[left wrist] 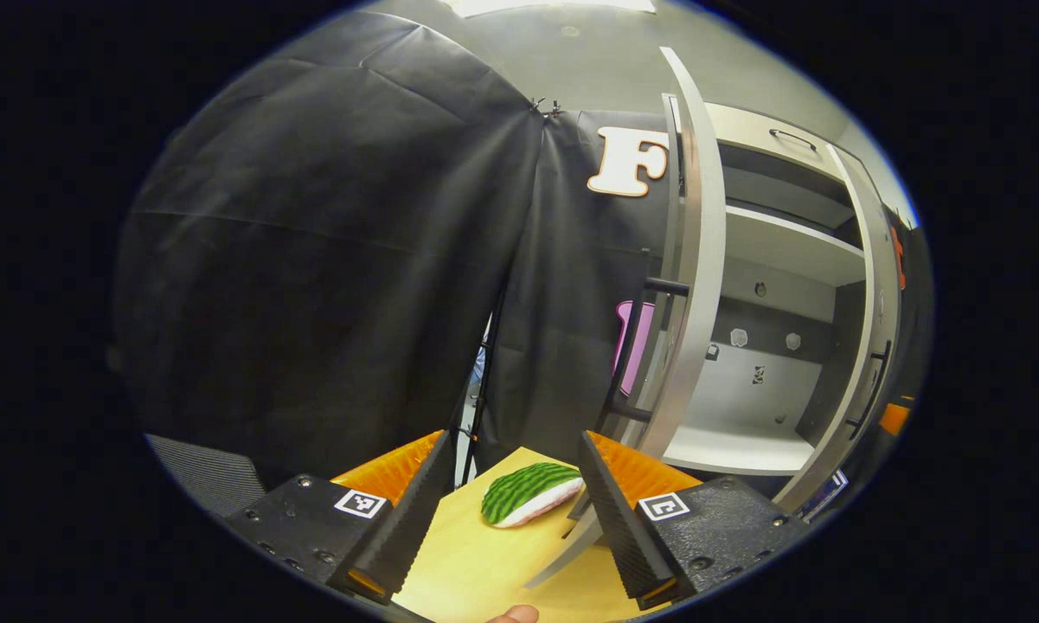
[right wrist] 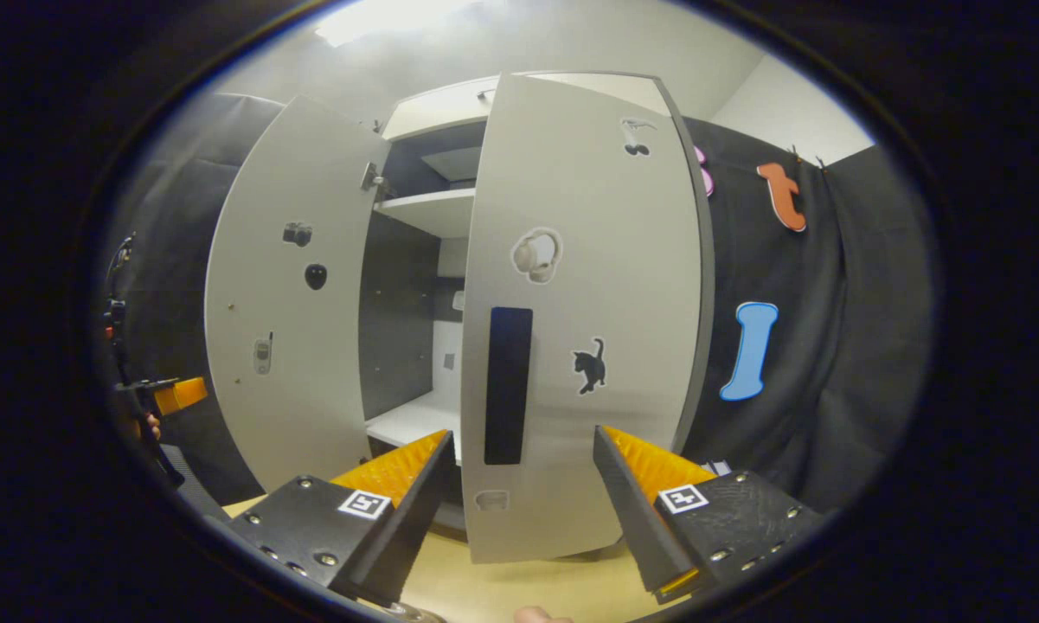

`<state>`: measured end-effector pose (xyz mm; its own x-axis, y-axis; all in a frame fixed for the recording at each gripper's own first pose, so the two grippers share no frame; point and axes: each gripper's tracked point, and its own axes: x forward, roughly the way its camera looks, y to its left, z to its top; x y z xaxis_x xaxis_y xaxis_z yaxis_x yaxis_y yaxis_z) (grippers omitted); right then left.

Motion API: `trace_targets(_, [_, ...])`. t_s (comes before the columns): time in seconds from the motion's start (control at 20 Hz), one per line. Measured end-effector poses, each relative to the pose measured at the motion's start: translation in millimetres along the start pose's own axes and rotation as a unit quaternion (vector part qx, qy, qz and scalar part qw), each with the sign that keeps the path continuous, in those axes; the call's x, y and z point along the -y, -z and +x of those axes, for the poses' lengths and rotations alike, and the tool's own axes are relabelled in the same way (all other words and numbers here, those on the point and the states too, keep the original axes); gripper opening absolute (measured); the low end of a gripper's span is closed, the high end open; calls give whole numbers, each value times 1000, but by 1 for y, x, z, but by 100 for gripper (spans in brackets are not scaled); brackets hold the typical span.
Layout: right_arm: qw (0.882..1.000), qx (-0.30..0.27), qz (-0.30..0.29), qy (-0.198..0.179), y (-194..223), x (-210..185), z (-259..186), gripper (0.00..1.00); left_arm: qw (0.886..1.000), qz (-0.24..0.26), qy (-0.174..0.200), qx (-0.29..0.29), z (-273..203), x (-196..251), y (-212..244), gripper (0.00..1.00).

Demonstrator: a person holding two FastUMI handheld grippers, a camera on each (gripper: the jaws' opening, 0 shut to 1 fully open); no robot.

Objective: Grasp the bottle in the cabinet with the left hand and place it on the coaster, then close the right door with the right hand and the left door with the left hand.

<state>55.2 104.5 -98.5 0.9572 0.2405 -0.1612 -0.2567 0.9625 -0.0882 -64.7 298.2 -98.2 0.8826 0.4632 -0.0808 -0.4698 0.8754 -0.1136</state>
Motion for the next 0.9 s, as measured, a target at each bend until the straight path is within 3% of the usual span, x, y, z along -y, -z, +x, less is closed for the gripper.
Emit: trace_targets(0.9, [999, -17, 0, 27, 16, 19, 0, 97, 1000, 3, 13, -20, 16, 15, 12, 90])
